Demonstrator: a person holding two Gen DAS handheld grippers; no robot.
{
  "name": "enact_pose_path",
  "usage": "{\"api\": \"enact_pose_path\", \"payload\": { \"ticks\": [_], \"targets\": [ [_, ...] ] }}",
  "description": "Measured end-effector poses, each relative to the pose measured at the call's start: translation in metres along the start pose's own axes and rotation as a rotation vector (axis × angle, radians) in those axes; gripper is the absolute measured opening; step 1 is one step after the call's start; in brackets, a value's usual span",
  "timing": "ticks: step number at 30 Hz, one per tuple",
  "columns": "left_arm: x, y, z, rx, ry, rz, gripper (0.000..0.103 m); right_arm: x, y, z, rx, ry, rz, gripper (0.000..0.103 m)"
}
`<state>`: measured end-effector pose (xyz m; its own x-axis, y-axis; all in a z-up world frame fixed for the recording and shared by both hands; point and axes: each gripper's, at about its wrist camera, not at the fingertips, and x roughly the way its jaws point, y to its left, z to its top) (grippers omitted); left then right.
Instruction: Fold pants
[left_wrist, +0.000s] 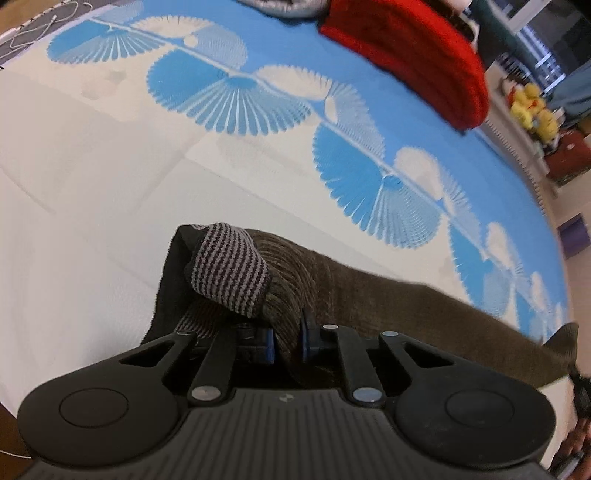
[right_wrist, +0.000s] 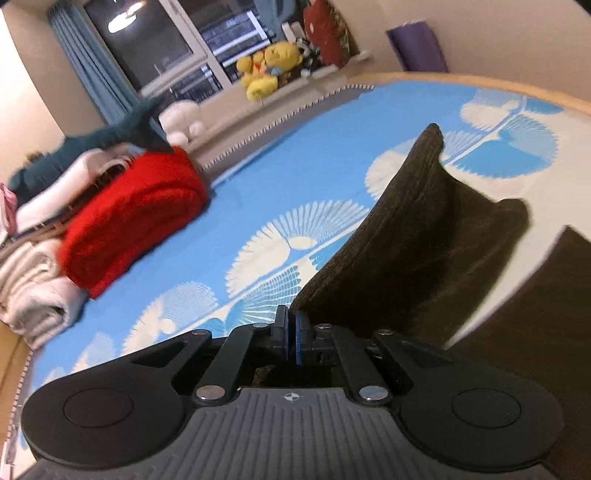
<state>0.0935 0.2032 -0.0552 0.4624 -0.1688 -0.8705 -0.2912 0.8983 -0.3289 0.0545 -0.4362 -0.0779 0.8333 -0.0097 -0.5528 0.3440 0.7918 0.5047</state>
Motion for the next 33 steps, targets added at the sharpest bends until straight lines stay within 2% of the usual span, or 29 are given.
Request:
{"api": "enact_pose_path", "payload": {
  "ticks": [3,6,8,11,13,15,18,20,22,23,25,29,31,33],
  "targets": [
    [-0.018,0.011,-0.006,0.008,-0.01,-0.028,0.013,-0.041,-0.006,-0.013,-0.008,0.0,-0.006,0.002],
    [-0.024,0.026,-0.016,0.04,0.018,-0.021,0.013,-0.071,-0.015,-0.036,-0.04,0.064,-0.045,0.003],
    [-0.02,0.036,-0.021,0.051,0.046,-0.008,0.014,-0.078,-0.027,-0.053,-0.061,0.149,-0.084,0.003],
    [-0.007,0.044,-0.024,0.07,0.1,0.039,0.015,-0.067,-0.057,-0.085,-0.092,0.369,-0.104,0.004],
    [0.001,0.046,-0.026,0.063,0.144,0.052,0.016,-0.062,-0.073,-0.094,-0.106,0.459,-0.119,0.006],
    [0.007,0.044,-0.026,0.055,0.149,0.084,0.017,-0.064,-0.089,-0.085,-0.1,0.429,-0.17,0.009],
    [0.012,0.038,-0.023,0.04,0.152,0.099,0.032,-0.067,-0.113,-0.052,0.031,0.334,-0.175,0.012],
    [0.015,0.036,-0.022,0.039,0.155,0.11,0.039,-0.062,-0.121,-0.028,0.062,0.272,-0.178,0.024],
    [0.02,0.034,-0.021,0.034,0.168,0.128,0.042,-0.049,-0.122,-0.009,0.04,0.23,-0.196,0.04],
    [0.023,0.034,-0.02,0.031,0.174,0.137,0.042,-0.043,-0.123,-0.003,0.028,0.219,-0.201,0.043],
    [0.027,0.035,-0.02,0.028,0.187,0.154,0.043,-0.024,-0.125,0.005,0.004,0.226,-0.207,0.049],
    [0.032,0.039,-0.018,0.017,0.202,0.155,0.043,0.023,-0.121,0.003,-0.035,0.293,-0.261,0.049],
    [0.034,0.041,-0.016,0.012,0.208,0.155,0.043,0.036,-0.118,0.0,-0.041,0.304,-0.278,0.049],
    [0.034,0.041,-0.017,0.012,0.21,0.155,0.043,0.049,-0.112,-0.001,-0.099,0.298,-0.344,0.049]
  ]
}}
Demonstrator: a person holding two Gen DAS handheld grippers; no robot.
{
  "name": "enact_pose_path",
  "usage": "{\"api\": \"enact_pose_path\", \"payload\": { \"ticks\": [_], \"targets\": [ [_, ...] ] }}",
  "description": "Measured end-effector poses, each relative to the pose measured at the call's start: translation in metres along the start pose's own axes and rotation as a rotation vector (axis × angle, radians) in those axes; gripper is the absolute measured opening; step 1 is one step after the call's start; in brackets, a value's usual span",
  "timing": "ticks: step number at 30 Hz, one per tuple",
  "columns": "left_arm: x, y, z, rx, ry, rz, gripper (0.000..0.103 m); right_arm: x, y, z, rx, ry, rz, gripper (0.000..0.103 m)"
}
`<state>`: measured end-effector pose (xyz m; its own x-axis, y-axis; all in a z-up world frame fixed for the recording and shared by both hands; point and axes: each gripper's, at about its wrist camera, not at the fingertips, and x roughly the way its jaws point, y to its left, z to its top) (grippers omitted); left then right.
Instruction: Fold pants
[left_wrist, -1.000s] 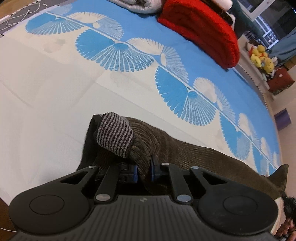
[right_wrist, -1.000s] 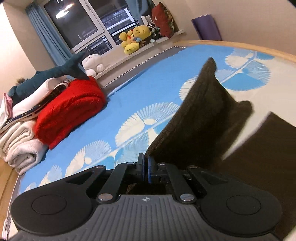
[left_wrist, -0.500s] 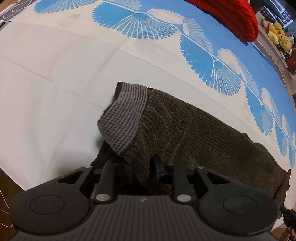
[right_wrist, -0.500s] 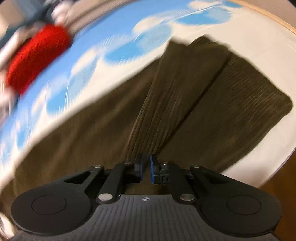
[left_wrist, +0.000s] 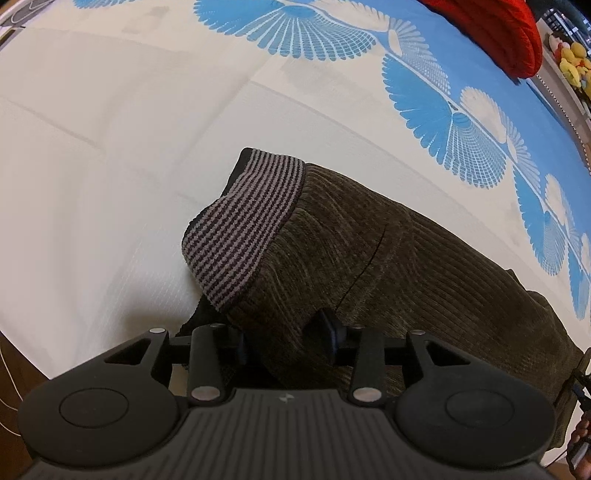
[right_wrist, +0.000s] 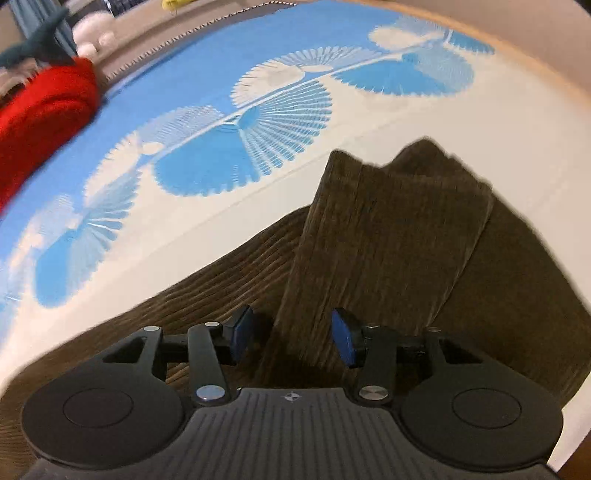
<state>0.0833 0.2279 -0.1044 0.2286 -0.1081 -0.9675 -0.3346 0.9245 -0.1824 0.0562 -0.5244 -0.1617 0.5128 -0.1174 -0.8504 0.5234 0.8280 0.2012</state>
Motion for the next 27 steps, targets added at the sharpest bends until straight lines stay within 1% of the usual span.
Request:
{"api": "enact_pose_path", "payload": {
  "ticks": [1,3,5,7,9,10,12,14,16,18,20,21,22,24,25,26,27],
  "targets": [
    [0.0,0.0,0.0,0.003,-0.001,0.0,0.043,0.004,0.004,0.001,-0.027,-0.006,-0.038,0.049],
    [0.0,-0.002,0.001,0.007,-0.004,-0.003,0.043,0.009,0.01,0.001,-0.05,-0.012,-0.085,0.048],
    [0.0,-0.001,0.002,0.005,-0.004,-0.007,0.043,0.01,0.011,0.001,-0.037,-0.02,-0.104,0.037],
    [0.001,-0.001,0.003,0.001,-0.003,-0.01,0.043,0.005,0.009,0.0,-0.02,-0.035,-0.121,0.019],
    [0.0,-0.001,0.002,0.007,-0.006,-0.006,0.042,-0.001,0.005,0.0,0.01,-0.067,-0.128,0.006],
    [0.0,-0.002,0.002,0.01,-0.009,-0.003,0.042,-0.006,0.002,0.002,0.03,-0.087,-0.127,0.005],
    [-0.003,-0.004,0.0,0.013,-0.024,0.001,0.037,-0.021,-0.007,0.004,0.089,-0.134,-0.11,0.005],
    [-0.006,-0.006,0.001,0.013,-0.041,0.005,0.028,-0.041,-0.015,0.008,0.137,-0.218,-0.08,0.004],
    [-0.01,-0.008,0.001,0.008,-0.058,0.007,0.024,-0.063,-0.023,0.01,0.164,-0.307,-0.056,0.004],
    [-0.016,-0.01,0.0,0.003,-0.077,0.0,0.021,-0.086,-0.034,0.01,0.196,-0.393,-0.036,0.003],
    [-0.021,-0.01,-0.001,-0.009,-0.092,-0.024,0.019,-0.103,-0.05,0.005,0.24,-0.439,-0.025,0.003],
    [-0.024,-0.009,-0.002,-0.014,-0.097,-0.039,0.018,-0.109,-0.06,0.002,0.275,-0.441,-0.026,0.003],
    [-0.028,-0.007,-0.003,-0.018,-0.104,-0.055,0.017,-0.113,-0.071,-0.002,0.313,-0.426,-0.034,0.003],
    [-0.034,-0.004,-0.005,-0.021,-0.115,-0.071,0.016,-0.114,-0.092,-0.009,0.373,-0.355,-0.05,0.003],
    [-0.035,-0.001,-0.006,-0.022,-0.114,-0.072,0.016,-0.11,-0.101,-0.013,0.39,-0.3,-0.065,0.003],
    [-0.034,0.001,-0.007,-0.02,-0.107,-0.066,0.016,-0.103,-0.111,-0.018,0.399,-0.219,-0.079,0.003],
    [-0.032,0.003,-0.008,-0.019,-0.09,-0.066,0.016,-0.091,-0.123,-0.025,0.409,-0.101,-0.098,0.003]
  ]
}}
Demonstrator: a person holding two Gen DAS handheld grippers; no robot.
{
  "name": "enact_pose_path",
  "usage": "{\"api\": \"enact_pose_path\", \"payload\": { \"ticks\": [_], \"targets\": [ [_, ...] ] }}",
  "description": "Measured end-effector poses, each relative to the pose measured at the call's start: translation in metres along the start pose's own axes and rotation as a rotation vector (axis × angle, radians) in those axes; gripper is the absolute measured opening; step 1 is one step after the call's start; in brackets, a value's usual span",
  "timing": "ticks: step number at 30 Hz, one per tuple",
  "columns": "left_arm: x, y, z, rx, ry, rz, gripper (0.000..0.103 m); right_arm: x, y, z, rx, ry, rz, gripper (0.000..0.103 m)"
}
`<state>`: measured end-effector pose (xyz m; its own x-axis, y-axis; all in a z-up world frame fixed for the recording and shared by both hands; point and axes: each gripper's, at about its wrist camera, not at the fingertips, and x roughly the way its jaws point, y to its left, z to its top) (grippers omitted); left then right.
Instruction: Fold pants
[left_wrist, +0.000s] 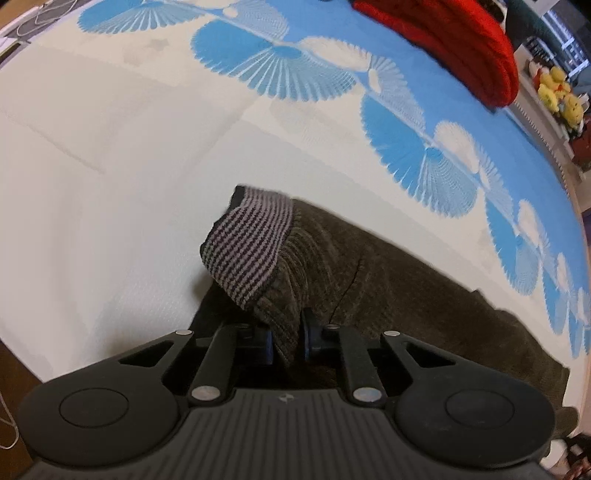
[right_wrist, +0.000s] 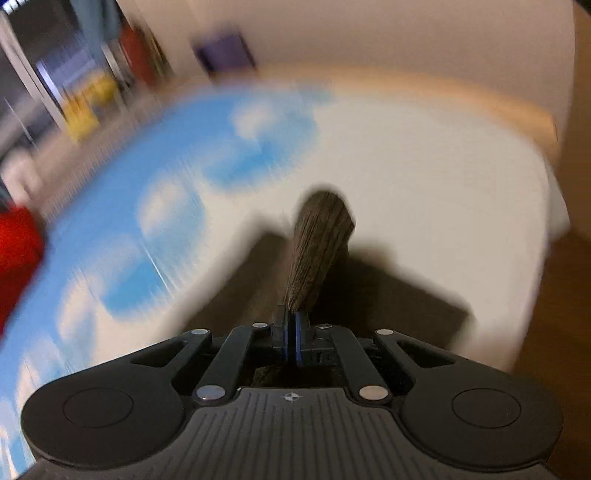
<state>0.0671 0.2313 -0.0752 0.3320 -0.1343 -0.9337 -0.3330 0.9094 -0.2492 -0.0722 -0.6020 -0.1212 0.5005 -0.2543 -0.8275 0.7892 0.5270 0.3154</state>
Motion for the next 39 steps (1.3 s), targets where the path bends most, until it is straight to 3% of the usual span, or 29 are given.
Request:
{"api": "enact_pose_path", "payload": {
  "ticks": [2,3,5,6,8,10,12,16,19,20,21,23,26,28,30,32,33,34,37,39],
  "targets": [
    [0.004,0.003,-0.002,0.007,0.03,0.0,0.015,0.021,-0.03,-0.007,0.067,0.17,-0.069,0.003],
    [0.007,0.003,-0.002,0.025,0.037,0.007,0.016,0.029,-0.05,-0.009,0.139,0.237,-0.063,0.003],
    [0.009,0.003,-0.002,0.036,0.046,0.001,0.017,0.032,-0.075,-0.005,0.234,0.258,0.003,0.003],
    [0.01,0.005,-0.002,0.018,0.05,-0.007,0.019,0.032,-0.08,-0.003,0.234,0.25,0.022,0.007],
    [0.013,0.008,-0.001,-0.02,0.065,-0.005,0.032,0.029,-0.086,0.0,0.22,0.217,0.033,0.007],
    [0.014,0.008,0.0,-0.039,0.069,0.005,0.034,0.03,-0.097,0.002,0.254,0.199,0.019,0.02],
    [0.015,0.005,0.0,-0.045,0.071,0.009,0.04,0.033,-0.104,0.004,0.306,0.196,0.015,0.025],
    [0.018,0.003,0.0,-0.041,0.075,0.038,0.041,0.036,-0.101,0.008,0.321,0.161,0.004,0.026],
    [0.02,0.004,-0.001,-0.036,0.078,0.049,0.039,0.039,-0.089,0.015,0.271,0.132,-0.005,0.028],
    [0.019,0.004,-0.001,-0.029,0.074,0.055,0.03,0.04,-0.086,0.015,0.243,0.127,-0.009,0.024],
    [0.018,0.004,-0.001,-0.021,0.066,0.06,0.025,0.039,-0.083,0.016,0.221,0.12,-0.005,0.005],
    [0.013,0.006,-0.001,-0.021,0.046,0.036,0.013,0.032,-0.077,0.019,0.171,0.08,-0.004,0.002],
    [-0.008,0.004,-0.003,0.001,-0.017,-0.026,0.012,0.008,-0.071,0.027,0.165,-0.07,0.048,0.001],
    [-0.016,0.002,-0.01,0.057,-0.019,-0.042,0.012,-0.011,-0.068,0.031,0.168,-0.172,0.074,0.001],
    [-0.003,0.006,-0.019,0.095,0.064,-0.001,0.013,-0.011,-0.068,0.031,0.152,-0.176,-0.011,0.001],
    [0.011,0.005,-0.026,0.165,0.125,0.068,0.017,0.011,-0.078,0.026,0.186,-0.042,-0.115,0.002],
    [0.014,0.005,-0.029,0.191,0.145,0.077,0.019,0.027,-0.085,0.02,0.211,0.057,-0.175,0.002],
    [0.015,0.006,-0.03,0.208,0.154,0.074,0.022,0.035,-0.089,0.017,0.236,0.102,-0.204,0.004],
    [0.0,0.009,-0.03,0.227,0.11,0.086,0.043,0.034,-0.086,0.022,0.221,0.085,-0.233,0.011],
    [-0.016,0.009,-0.027,0.244,0.018,0.139,0.048,0.028,-0.076,0.023,0.162,0.03,-0.275,0.018]
  ]
}}
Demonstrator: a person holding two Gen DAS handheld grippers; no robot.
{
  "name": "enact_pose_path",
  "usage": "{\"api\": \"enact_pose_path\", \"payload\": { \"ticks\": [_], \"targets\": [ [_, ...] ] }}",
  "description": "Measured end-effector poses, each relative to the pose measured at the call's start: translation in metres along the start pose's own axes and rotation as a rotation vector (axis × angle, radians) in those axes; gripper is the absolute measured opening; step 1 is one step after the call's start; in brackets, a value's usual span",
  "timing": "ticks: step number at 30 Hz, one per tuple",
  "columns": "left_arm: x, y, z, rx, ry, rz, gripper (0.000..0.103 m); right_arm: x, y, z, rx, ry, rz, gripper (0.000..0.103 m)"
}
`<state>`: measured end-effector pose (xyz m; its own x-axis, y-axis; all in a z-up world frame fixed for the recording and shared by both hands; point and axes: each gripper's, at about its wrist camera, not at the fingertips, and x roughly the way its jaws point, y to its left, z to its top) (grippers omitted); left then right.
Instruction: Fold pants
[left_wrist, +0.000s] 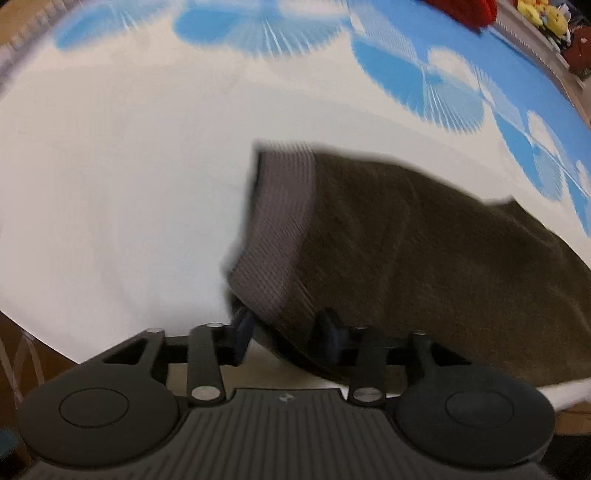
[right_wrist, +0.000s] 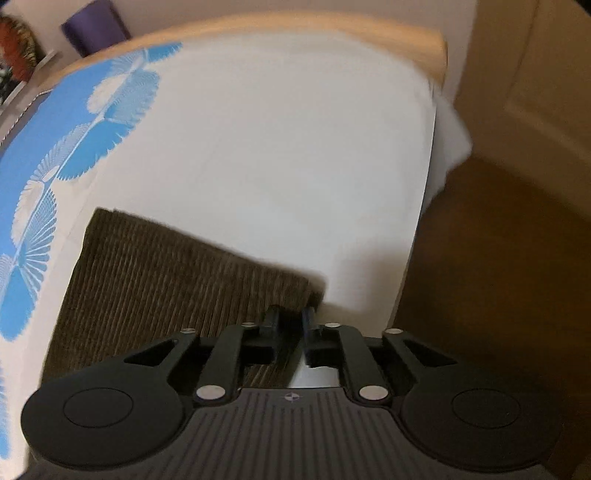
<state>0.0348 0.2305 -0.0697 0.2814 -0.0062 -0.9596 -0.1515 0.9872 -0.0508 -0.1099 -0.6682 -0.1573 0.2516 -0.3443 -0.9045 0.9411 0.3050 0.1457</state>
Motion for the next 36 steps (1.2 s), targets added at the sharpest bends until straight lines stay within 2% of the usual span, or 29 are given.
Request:
{"api": "enact_pose_path", "payload": {
  "ticks": [2,3,5,7,10,13,15,16,17,18,23,25,28,30,32,34,36],
  "targets": [
    [-0.018,0.001,0.004,-0.005,-0.115,0.068,0.051,-0.007,0.003,0.001,-0.028,-0.062,-0.033,0.021],
    [-0.026,0.002,0.006,-0.006,-0.17,0.077,0.051,-0.012,0.006,0.002,-0.046,-0.092,-0.041,0.021],
    [-0.038,-0.004,0.01,0.009,-0.257,0.046,0.05,-0.021,0.011,0.004,-0.08,-0.156,-0.036,0.021],
    [-0.042,-0.014,0.013,0.045,-0.291,-0.012,0.049,-0.034,0.017,0.003,-0.112,-0.222,-0.016,0.021],
    [-0.035,-0.031,0.015,0.131,-0.272,-0.041,0.035,-0.049,0.038,0.0,-0.174,-0.307,0.053,0.021],
    [-0.016,-0.045,0.016,0.222,-0.226,0.001,0.026,-0.063,0.06,-0.008,-0.256,-0.355,0.132,0.021],
    [0.008,-0.044,0.01,0.247,-0.134,0.063,0.022,-0.071,0.081,-0.017,-0.318,-0.356,0.22,0.021],
    [0.023,-0.04,0.008,0.256,-0.057,0.111,0.012,-0.073,0.091,-0.021,-0.345,-0.352,0.255,0.021],
    [0.031,-0.037,0.004,0.267,-0.018,0.136,0.011,-0.076,0.102,-0.026,-0.378,-0.348,0.292,0.021],
    [0.034,-0.037,0.002,0.284,-0.017,0.139,0.011,-0.079,0.115,-0.032,-0.413,-0.345,0.327,0.021],
    [0.022,-0.028,0.004,0.241,-0.049,0.08,0.013,-0.1,0.172,-0.068,-0.6,-0.326,0.478,0.021],
    [0.013,-0.024,0.007,0.204,-0.087,0.049,0.014,-0.112,0.193,-0.083,-0.661,-0.318,0.524,0.021],
    [-0.001,-0.025,0.014,0.172,-0.176,-0.006,0.021,-0.126,0.222,-0.106,-0.746,-0.303,0.594,0.021],
    [0.003,-0.024,0.02,0.156,-0.17,-0.018,0.021,-0.137,0.241,-0.124,-0.806,-0.304,0.646,0.021],
    [0.021,-0.026,0.019,0.173,-0.087,0.05,0.021,-0.153,0.254,-0.145,-0.86,-0.306,0.688,0.021],
    [0.033,-0.03,0.018,0.227,-0.048,0.148,0.023,-0.163,0.268,-0.161,-0.901,-0.296,0.735,0.021],
    [0.034,-0.028,0.02,0.213,-0.039,0.142,0.023,-0.169,0.283,-0.176,-0.929,-0.275,0.781,0.021]
  ]
}}
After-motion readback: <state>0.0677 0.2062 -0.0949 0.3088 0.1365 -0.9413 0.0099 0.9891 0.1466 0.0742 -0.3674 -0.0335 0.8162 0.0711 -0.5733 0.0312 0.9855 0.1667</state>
